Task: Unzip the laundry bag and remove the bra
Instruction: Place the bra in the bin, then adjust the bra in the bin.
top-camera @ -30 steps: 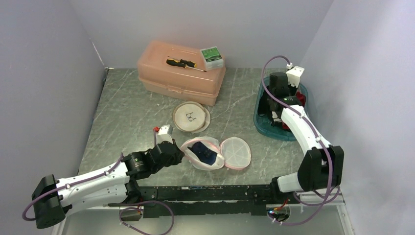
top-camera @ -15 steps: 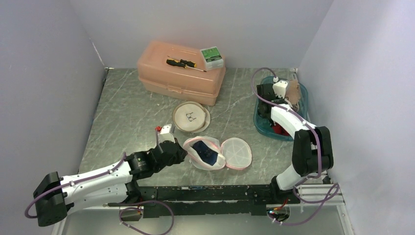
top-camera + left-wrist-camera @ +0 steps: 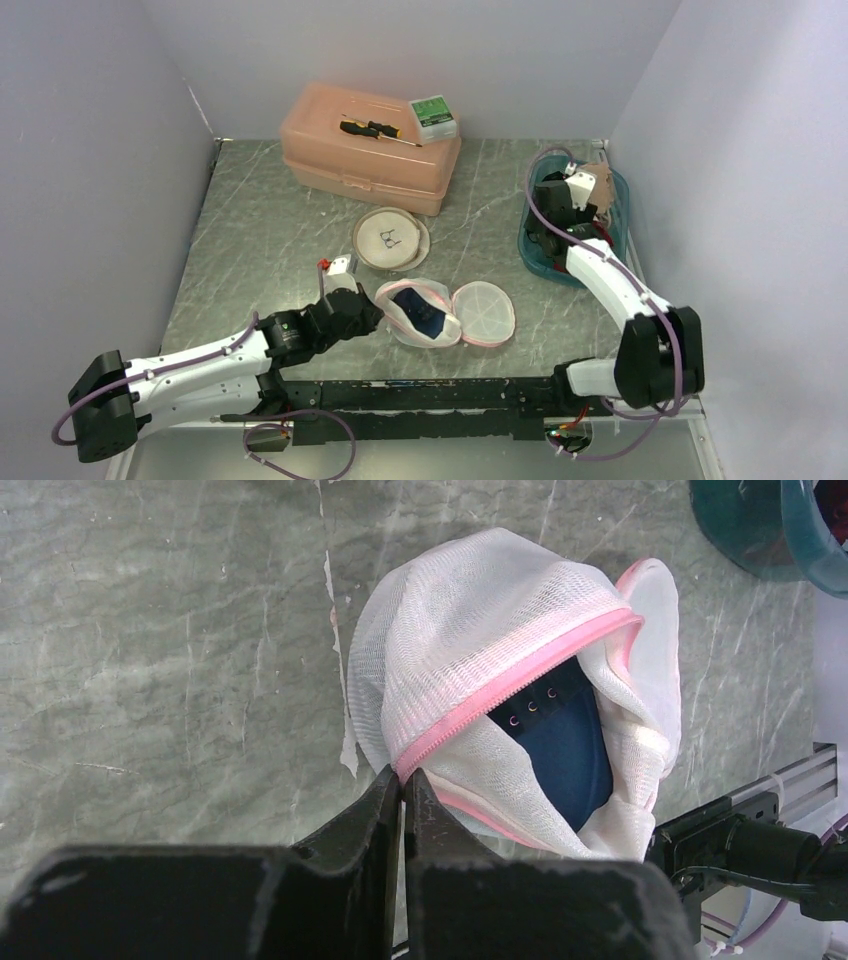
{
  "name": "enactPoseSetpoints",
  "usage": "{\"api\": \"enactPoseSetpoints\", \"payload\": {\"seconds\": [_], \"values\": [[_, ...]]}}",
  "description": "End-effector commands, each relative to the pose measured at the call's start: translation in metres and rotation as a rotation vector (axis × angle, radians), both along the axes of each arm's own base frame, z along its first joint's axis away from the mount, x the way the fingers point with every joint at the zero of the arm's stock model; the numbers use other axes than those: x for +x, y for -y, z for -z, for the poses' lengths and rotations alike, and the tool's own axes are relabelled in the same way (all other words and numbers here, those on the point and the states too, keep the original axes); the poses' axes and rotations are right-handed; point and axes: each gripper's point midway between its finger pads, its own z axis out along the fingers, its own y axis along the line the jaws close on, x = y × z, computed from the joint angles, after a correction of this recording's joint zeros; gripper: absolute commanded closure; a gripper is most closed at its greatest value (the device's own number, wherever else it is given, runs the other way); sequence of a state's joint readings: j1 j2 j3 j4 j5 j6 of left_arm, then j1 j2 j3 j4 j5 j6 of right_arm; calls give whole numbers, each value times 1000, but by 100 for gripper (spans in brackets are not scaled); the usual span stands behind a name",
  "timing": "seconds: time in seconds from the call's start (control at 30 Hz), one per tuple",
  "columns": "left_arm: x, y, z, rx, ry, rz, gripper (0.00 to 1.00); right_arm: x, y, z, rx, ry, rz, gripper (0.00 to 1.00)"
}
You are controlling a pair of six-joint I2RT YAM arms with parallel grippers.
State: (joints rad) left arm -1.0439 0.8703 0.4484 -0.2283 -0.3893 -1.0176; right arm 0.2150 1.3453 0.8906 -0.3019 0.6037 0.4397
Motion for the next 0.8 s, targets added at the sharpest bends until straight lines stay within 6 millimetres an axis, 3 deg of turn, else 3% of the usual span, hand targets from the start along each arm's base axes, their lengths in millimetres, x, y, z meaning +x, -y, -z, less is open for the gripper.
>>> {"api": "enactPoseSetpoints", "payload": {"seconds": [0.0,0.1,0.2,0.27,0.33,0.4,0.53,0.77], "values": [[1,4,-7,-36,7,5,90,8,-20,-63,162,225,-40,18],[1,4,-9,-25,11,14,83,-3,-15,-88,171,288,-33,17],[0,4,-8,-24,13,15,78,-16,0,-88,183,321,13,19],[0,3,-9,-26,13,15,75,-20,10,-83,219,355,41,26],[-2,0,-9,-21,9,11,75,-21,22,-66,278,356,73,50],[-3,-4,-11,-16,10,6,75,-17,27,-56,320,356,90,60],[-5,-14,-19,-21,26,-9,75,-3,44,-40,355,354,148,64],[-6,-27,-29,-15,46,-30,63,10,41,1,377,255,150,62]]}}
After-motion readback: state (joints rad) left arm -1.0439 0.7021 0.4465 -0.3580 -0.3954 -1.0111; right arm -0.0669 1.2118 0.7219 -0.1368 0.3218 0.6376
